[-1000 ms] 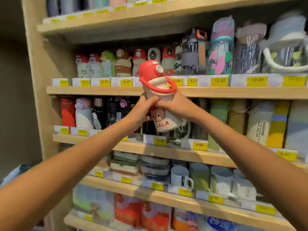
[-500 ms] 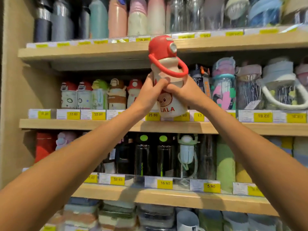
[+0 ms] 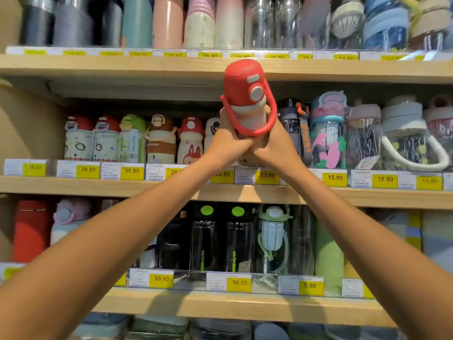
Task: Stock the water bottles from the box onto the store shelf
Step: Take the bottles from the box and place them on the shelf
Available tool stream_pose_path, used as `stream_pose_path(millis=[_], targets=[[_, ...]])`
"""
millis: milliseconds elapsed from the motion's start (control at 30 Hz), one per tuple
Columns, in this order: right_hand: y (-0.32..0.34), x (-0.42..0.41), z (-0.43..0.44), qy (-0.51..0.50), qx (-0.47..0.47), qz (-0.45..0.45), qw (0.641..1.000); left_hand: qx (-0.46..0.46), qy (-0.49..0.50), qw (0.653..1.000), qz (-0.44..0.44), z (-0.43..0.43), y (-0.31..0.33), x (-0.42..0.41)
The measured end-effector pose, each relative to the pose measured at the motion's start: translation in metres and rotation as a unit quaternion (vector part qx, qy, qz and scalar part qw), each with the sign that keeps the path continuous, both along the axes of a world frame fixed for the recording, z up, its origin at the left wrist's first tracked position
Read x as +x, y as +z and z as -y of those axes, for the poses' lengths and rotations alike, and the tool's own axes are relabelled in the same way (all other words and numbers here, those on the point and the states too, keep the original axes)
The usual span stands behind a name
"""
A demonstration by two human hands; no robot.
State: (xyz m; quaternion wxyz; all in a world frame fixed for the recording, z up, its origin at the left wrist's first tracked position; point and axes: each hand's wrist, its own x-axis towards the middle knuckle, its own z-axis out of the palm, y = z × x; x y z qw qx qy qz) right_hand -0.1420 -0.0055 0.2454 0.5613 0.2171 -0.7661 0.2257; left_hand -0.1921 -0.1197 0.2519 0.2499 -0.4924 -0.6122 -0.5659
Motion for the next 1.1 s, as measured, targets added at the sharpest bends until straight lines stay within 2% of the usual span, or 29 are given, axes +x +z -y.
stream_pose_path(millis=[67,133,200,267,333,467,633,767,967,1100], targets=[[-0.009,-0.004,-0.017,-0.095,0.026,-0.005,0.995,-0.005,0.027,0.999,0.025,-0.001,0.000,-0.008],[-0.016,-0.009,-0.033,-0.213,0.027,-0.040,0.976,-0.001,0.035,0.999,0.029,-0.002,0.002,-0.013],[-0.019,-0.009,-0.041,-0.301,-0.019,-0.075,0.950,0.003,0.021,1.000,0.016,-0.003,0.001,-0.015],[-0.019,-0.012,-0.046,-0.352,-0.073,-0.058,0.931,-0.010,0.036,0.999,-0.002,-0.006,-0.001,-0.018],[-0.020,-0.015,-0.047,-0.376,-0.101,-0.019,0.921,-0.017,0.045,0.999,-0.011,-0.011,-0.001,-0.029],[-0.019,-0.018,-0.043,-0.412,-0.128,0.014,0.902,-0.076,0.097,0.992,0.032,-0.020,-0.003,-0.046],[-0.021,-0.021,-0.043,-0.420,-0.145,0.010,0.896,-0.142,0.145,0.976,0.078,-0.022,0.001,-0.038],[-0.022,-0.021,-0.045,-0.419,-0.144,0.005,0.896,-0.161,0.132,0.976,0.068,-0.026,0.002,-0.046],[-0.024,-0.019,-0.044,-0.409,-0.147,0.012,0.901,-0.192,0.057,0.975,0.097,-0.021,0.010,-0.056],[-0.025,-0.019,-0.044,-0.409,-0.146,0.015,0.901,-0.206,0.056,0.972,0.102,-0.027,0.014,-0.076]])
